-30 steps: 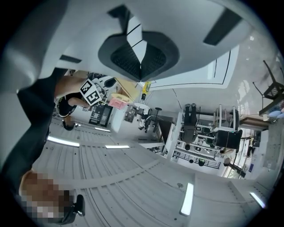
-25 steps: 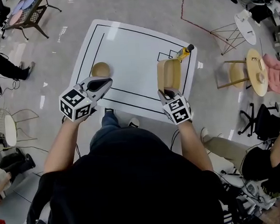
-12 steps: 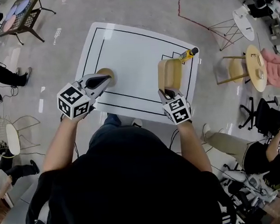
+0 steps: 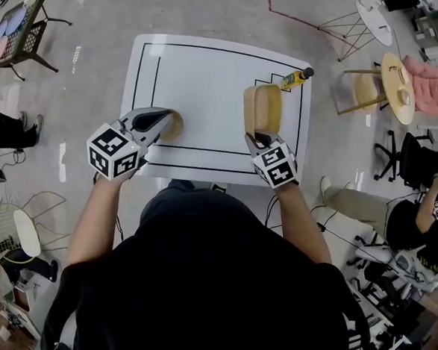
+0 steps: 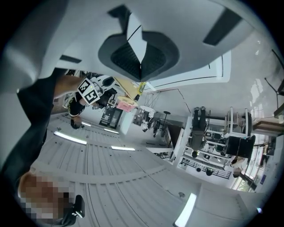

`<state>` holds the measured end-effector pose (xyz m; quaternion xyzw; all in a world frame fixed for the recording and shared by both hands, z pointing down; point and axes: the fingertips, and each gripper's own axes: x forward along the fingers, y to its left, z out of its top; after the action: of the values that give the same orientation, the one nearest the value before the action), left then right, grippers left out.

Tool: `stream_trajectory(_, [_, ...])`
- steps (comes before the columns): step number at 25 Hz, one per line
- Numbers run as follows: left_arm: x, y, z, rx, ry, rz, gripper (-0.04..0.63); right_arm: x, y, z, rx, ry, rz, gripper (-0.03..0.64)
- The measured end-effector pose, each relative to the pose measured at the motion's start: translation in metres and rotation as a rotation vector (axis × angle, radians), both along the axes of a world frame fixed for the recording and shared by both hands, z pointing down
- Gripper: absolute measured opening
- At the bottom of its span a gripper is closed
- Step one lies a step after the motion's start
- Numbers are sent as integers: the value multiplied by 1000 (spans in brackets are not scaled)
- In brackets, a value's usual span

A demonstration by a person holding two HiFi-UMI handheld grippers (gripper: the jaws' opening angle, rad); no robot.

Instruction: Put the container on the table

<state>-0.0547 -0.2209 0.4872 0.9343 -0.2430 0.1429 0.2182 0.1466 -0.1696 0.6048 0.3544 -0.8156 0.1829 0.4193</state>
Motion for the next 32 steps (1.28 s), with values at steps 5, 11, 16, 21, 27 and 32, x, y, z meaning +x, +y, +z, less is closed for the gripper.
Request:
stream_trajectory(5, [-13, -15, 8, -8, 11, 26, 6, -11, -8, 7, -12, 20, 25, 17])
stream_trajectory(11, [-30, -29, 16, -22, 26, 53, 6, -25, -16, 18, -38, 39, 65, 17])
stream_trajectory(16, [-43, -33, 25, -37, 21, 77, 6, -33, -23, 29, -51, 44, 97, 17])
stream_trajectory(21, [-55, -35, 31, -55, 21, 85, 6, -43, -26, 45, -74, 56, 102, 17])
stream_trajectory(27, [-66, -36, 41, -70, 8, 97, 6, -47, -27, 66, -101, 69, 127, 17])
stream_trajectory(32, [-71, -40, 42, -72, 6, 97, 6, -50, -25, 83, -130, 76, 128, 17])
